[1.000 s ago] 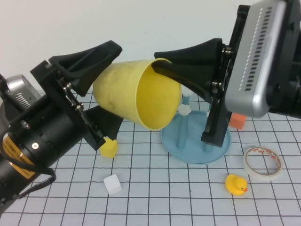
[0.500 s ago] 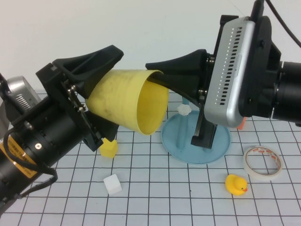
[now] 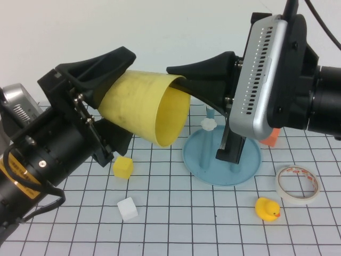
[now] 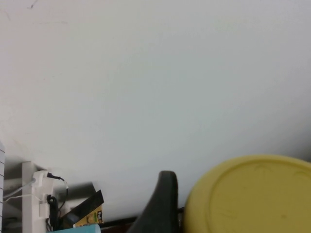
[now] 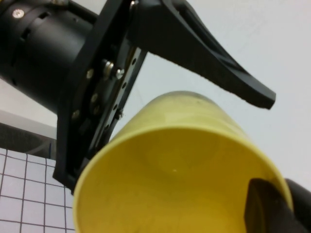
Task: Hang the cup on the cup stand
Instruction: Adjust the cup with two arms
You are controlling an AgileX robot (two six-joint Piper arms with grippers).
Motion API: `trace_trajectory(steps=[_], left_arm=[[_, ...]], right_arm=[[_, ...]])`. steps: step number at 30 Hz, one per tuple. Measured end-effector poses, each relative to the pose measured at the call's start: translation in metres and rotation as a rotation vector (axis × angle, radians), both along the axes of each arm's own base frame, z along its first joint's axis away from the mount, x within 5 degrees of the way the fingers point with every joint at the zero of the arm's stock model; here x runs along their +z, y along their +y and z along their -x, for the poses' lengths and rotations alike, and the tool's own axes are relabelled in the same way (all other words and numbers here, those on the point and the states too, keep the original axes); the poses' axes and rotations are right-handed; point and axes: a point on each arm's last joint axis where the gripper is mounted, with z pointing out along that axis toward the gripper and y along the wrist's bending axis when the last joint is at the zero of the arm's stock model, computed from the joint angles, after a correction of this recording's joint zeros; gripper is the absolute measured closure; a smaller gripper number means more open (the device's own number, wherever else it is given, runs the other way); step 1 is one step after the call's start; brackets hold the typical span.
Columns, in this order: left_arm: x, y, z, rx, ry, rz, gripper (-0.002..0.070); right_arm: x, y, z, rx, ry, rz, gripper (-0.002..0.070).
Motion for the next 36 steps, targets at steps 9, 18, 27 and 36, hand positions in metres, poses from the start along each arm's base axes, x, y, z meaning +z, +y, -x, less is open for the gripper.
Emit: trace_trajectory(steps=[9,18,27,36], left_arm=[[-0.003,0.000,-0.001,0.019,0.002,-0.035,0.0131],[-0.005,0.001,-0.001,0.048,-0.058,-0.100,0.0130],[-0.003,0.002,-0.001,0.118,-0.218,-0.232,0.0130],[-0.001,0.002,-0.001,0.189,-0.389,-0.373,0.0130]], right_arm=[[-0.009,-0.001,0.001,-0.003,0.026,0.009,0.0660],[-0.015,0.002,0.000,0.026,0.041,0.012,0.0654],[-0.022,0.005,-0.003,0.037,0.103,0.007,0.0383],[-0.026,0.005,0.002,0.052,0.221,0.016,0.0222]])
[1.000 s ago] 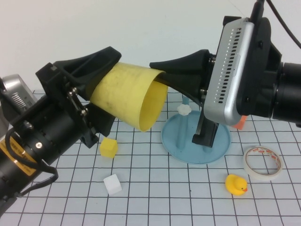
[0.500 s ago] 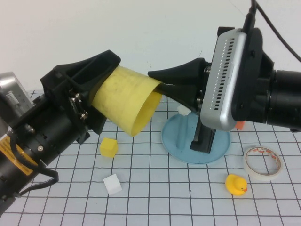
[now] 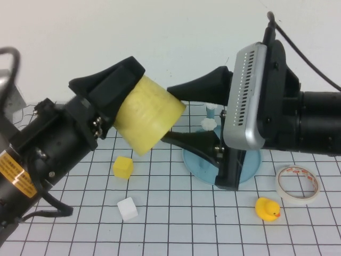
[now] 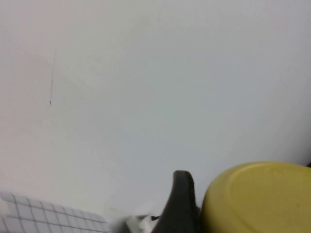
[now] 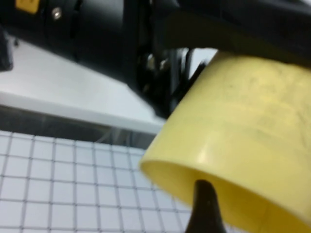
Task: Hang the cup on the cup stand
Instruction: Adjust the cup with two arms, then place the cup on the cup holder
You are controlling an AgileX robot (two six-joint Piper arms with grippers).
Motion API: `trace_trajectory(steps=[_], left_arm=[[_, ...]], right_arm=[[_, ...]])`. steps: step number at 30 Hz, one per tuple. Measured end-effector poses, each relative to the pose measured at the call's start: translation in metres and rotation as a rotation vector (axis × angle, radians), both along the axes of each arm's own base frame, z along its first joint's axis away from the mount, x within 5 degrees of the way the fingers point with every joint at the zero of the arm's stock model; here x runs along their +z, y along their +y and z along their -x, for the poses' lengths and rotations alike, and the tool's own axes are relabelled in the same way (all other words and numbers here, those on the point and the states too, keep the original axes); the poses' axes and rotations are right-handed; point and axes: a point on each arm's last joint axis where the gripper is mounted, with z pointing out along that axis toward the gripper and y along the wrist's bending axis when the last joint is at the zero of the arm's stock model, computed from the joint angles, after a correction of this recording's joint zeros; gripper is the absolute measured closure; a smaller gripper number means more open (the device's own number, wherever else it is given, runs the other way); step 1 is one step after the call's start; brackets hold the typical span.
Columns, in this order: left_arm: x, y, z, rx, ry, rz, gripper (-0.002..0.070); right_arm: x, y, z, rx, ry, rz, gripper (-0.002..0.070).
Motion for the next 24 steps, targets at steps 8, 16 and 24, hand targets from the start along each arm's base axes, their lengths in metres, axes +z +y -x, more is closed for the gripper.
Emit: trace_trajectory(steps=[8,16,24], left_arm=[[0.004,0.000,0.002,0.040,-0.158,-0.091,0.0130],[0.006,-0.001,0.004,0.092,-0.328,-0.231,0.0130],[0.009,-0.002,0.007,0.185,-0.579,-0.419,0.0130]], right_arm=[[0.016,-0.013,0.016,-0.007,0.013,0.028,0.0217],[0.024,-0.029,0.026,-0.069,-0.036,0.133,0.0218],[0.033,-0.060,0.055,-0.119,-0.005,0.323,0.0426]])
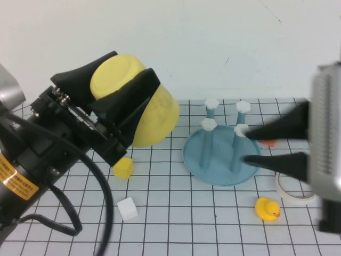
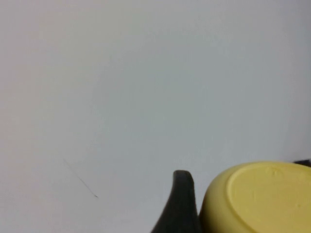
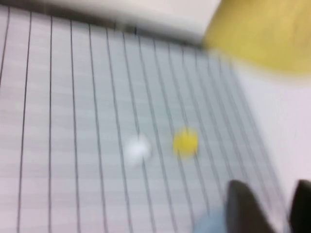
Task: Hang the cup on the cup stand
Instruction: Place the cup on the cup holder
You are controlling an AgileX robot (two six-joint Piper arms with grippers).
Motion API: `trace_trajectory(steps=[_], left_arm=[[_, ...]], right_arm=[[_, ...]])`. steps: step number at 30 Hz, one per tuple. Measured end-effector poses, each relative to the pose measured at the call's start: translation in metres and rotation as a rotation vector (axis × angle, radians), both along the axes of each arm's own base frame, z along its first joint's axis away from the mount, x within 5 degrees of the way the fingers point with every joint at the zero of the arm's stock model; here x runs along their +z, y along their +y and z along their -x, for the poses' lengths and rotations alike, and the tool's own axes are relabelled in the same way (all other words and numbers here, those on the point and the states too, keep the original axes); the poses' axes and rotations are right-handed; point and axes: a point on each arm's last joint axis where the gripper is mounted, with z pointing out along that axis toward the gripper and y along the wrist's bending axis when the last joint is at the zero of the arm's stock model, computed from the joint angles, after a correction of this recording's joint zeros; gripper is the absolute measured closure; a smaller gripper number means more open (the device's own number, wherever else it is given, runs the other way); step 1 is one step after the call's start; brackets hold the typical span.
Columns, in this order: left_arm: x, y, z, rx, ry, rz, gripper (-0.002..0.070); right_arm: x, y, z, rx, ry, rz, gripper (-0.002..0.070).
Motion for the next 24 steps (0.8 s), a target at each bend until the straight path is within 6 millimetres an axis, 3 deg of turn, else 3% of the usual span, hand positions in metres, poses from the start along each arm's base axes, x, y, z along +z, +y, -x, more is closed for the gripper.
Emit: trace_trajectory(steps=[3,6,10,16,21,24], left_arm=[[0.000,0.000,0.000,0.042,-0.077,-0.068,0.0130],[-0.001,0.000,0.000,0.084,-0.143,-0.139,0.0130],[-0.002,0.000,-0.002,0.137,-0.206,-0.231,0.0130],[0.006,-0.007,-0.013,0.157,-0.273,-0.293,0.0130],[0.011,-0.023,-0.041,0.130,-0.293,-0.331,0.0130],[0.000,-0.033,-0.060,0.108,-0.263,-0.356,0.0130]], right_arm=[[0.002,-0.021,0.014,-0.098,0.050,0.094,0.0581],[0.006,-0.044,0.026,-0.257,0.114,0.138,0.0647],[0.012,-0.065,0.043,-0.426,0.210,0.084,0.0667],[0.018,-0.087,0.072,-0.511,0.309,0.016,0.0671],[0.020,-0.103,0.093,-0.557,0.348,-0.003,0.0671],[0.018,-0.108,0.099,-0.569,0.367,0.018,0.0671]])
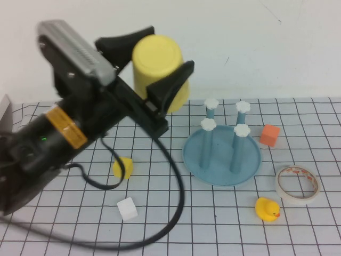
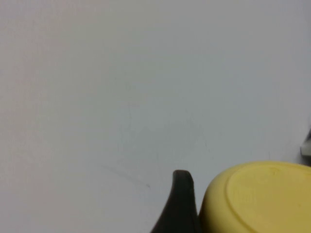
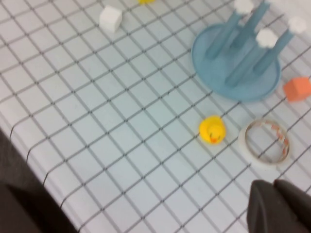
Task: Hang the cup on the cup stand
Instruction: Place the cup on the cup holder
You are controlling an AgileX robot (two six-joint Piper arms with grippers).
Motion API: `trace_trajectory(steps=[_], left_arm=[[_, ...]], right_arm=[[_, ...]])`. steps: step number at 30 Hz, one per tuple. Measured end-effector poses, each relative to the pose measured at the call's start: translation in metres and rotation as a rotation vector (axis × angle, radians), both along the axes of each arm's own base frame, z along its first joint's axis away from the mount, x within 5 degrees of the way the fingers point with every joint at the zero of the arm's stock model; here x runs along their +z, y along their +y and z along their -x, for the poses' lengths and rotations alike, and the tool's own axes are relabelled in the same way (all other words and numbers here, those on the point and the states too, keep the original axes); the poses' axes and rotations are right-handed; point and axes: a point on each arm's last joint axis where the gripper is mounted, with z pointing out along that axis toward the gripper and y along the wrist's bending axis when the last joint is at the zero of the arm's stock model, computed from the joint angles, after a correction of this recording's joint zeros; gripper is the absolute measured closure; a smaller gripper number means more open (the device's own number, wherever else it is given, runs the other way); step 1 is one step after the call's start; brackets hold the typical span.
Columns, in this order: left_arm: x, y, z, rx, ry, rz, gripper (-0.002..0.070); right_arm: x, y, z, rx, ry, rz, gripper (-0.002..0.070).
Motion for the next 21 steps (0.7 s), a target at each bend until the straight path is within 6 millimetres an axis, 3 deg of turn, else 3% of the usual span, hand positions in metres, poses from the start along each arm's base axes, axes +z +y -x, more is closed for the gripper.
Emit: trace_trajectory(steps=[12,15,21], left_arm=[[-0.078,-0.030,-0.061,-0.036,0.166,0.062,0.0130],[-0.085,-0.035,-0.076,-0.014,0.184,0.083,0.0130],[-0.077,-0.052,-0.106,0.009,0.166,0.093,0.0130]], right_arm=[[-0.003,-0.002,0.003,0.000,0.041,0.028,0.0674],[-0.003,-0.002,0.003,0.000,0.041,0.028,0.0674],[-0.003,-0.002,0.003,0.000,0.041,0.028,0.0675]])
